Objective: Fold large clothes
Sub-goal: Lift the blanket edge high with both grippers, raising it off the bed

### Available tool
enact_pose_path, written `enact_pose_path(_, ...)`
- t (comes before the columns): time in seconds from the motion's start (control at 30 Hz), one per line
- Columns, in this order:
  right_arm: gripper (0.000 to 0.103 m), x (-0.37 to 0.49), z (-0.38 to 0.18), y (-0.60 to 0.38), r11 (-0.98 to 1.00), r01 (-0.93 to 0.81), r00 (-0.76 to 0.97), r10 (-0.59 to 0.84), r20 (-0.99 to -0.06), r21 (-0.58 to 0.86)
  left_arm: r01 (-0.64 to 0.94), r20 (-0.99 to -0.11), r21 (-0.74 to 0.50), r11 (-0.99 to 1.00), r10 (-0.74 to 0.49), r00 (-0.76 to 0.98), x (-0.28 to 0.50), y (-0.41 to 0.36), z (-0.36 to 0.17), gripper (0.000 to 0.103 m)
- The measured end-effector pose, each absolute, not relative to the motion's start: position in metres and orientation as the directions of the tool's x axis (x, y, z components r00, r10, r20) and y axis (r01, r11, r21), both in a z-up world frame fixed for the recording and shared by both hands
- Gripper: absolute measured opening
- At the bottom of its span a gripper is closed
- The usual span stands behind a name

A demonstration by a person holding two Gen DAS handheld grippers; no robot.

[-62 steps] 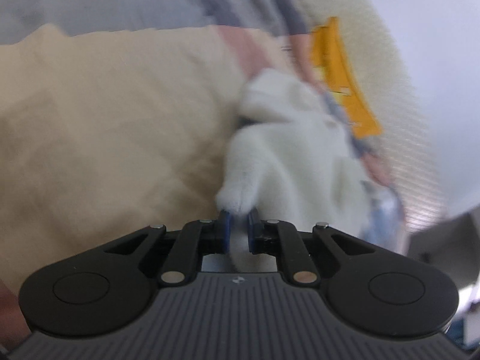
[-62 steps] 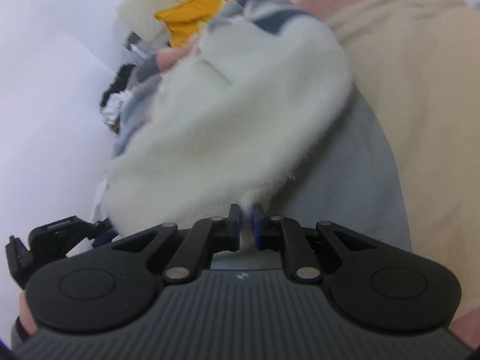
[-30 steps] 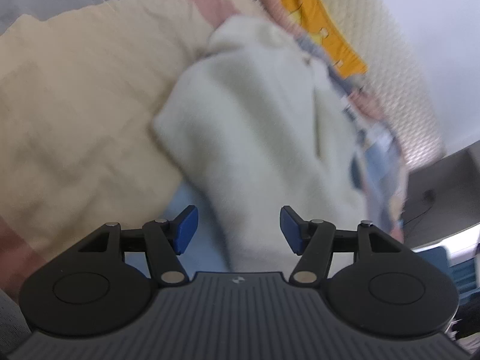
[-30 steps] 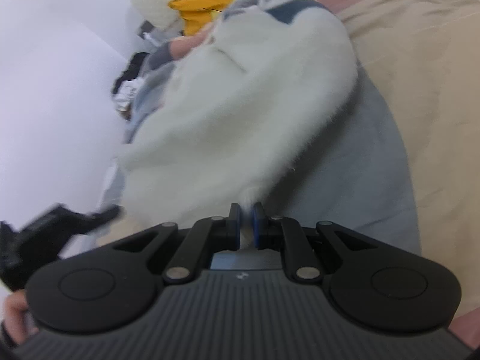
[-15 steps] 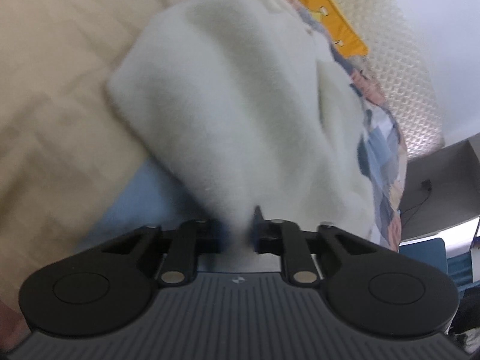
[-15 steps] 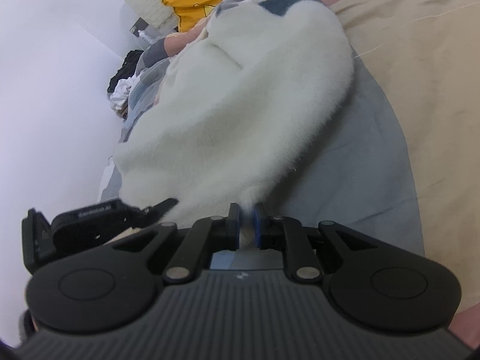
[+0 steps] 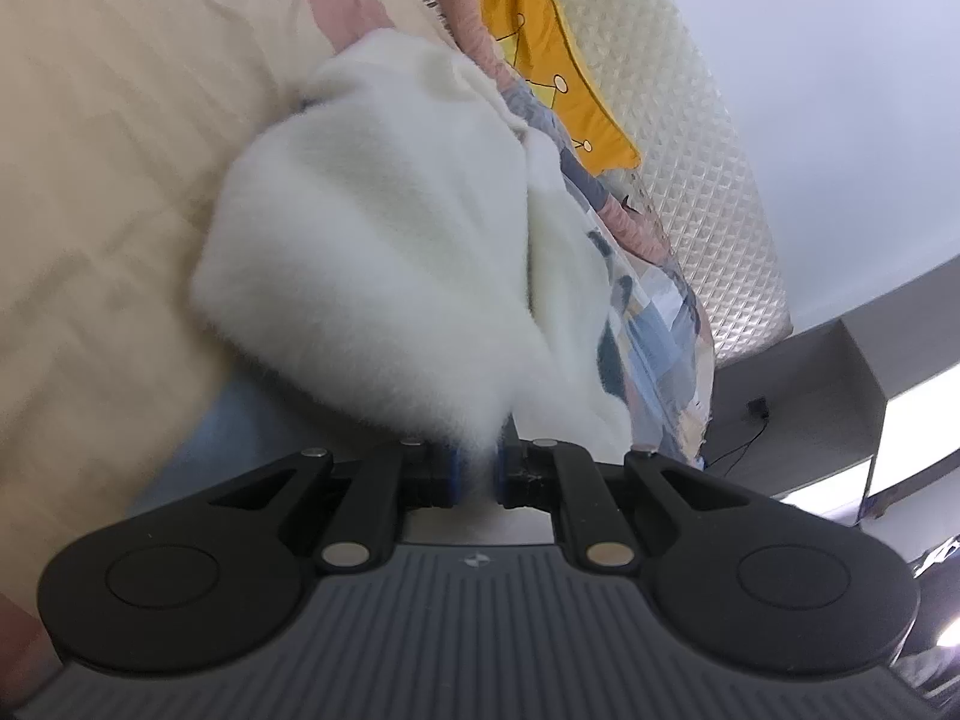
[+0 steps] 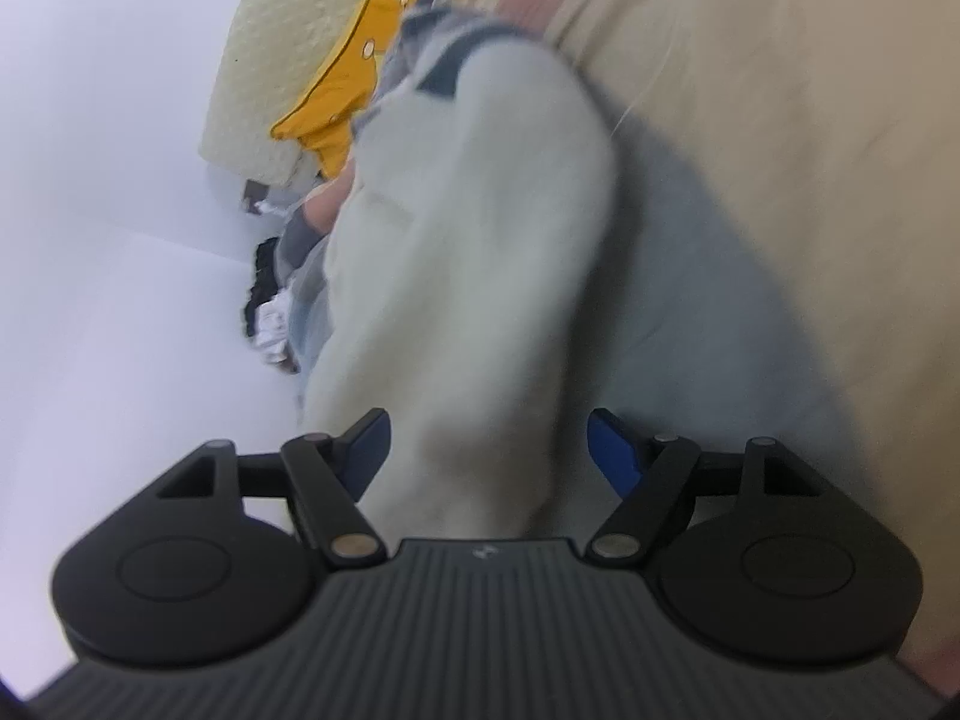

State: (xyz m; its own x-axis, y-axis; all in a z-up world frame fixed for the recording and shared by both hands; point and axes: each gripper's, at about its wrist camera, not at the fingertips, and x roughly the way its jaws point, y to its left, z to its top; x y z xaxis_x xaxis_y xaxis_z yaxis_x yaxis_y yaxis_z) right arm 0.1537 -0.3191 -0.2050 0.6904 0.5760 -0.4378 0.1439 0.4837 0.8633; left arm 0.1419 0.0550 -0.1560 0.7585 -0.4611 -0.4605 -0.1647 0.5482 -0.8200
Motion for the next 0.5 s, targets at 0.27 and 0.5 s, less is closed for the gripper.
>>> enact_pose_path(0.27, 0.076, 0.178, -0.216, -0.308, 0.509, 0.131, 0.705, 0.556, -0.441, 0.851, -0.188, -0.445, -0.848, 0.495, -0.474, 0.76, 0.148, 0.063, -0.166, 0.012)
enact_pose_path(0.5, 0.046, 0.197, -0.223, -0.299, 0.508, 0.098, 0.724, 0.554, -0.411, 0.856, -0.203, -0.456, -0.843, 0.498, -0.463, 0.76, 0.164, 0.059, -0.182, 0.012)
